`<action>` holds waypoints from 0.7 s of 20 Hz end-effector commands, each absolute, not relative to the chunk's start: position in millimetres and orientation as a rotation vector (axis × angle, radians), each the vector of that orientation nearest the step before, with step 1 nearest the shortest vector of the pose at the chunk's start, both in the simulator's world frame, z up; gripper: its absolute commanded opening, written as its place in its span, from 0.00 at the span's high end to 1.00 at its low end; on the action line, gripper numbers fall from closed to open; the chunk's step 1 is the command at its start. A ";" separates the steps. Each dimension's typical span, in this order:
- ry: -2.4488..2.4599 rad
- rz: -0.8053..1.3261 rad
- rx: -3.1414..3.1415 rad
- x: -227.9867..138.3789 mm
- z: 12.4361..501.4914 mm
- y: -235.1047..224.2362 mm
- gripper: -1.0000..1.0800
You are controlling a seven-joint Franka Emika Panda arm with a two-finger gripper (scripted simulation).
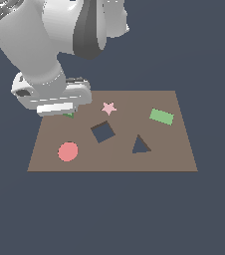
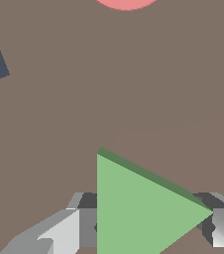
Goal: Insert a designated object into the corresponding slot on a board.
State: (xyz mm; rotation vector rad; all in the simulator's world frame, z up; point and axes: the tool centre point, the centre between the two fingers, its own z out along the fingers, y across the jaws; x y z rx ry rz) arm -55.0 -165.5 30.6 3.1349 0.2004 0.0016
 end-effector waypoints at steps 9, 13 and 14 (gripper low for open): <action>0.200 0.000 3.135 -55.0 35.1 -165.6 1.00; 0.210 0.000 3.135 -52.6 33.4 -162.4 1.00; 0.217 0.000 3.134 -50.6 33.5 -160.1 1.00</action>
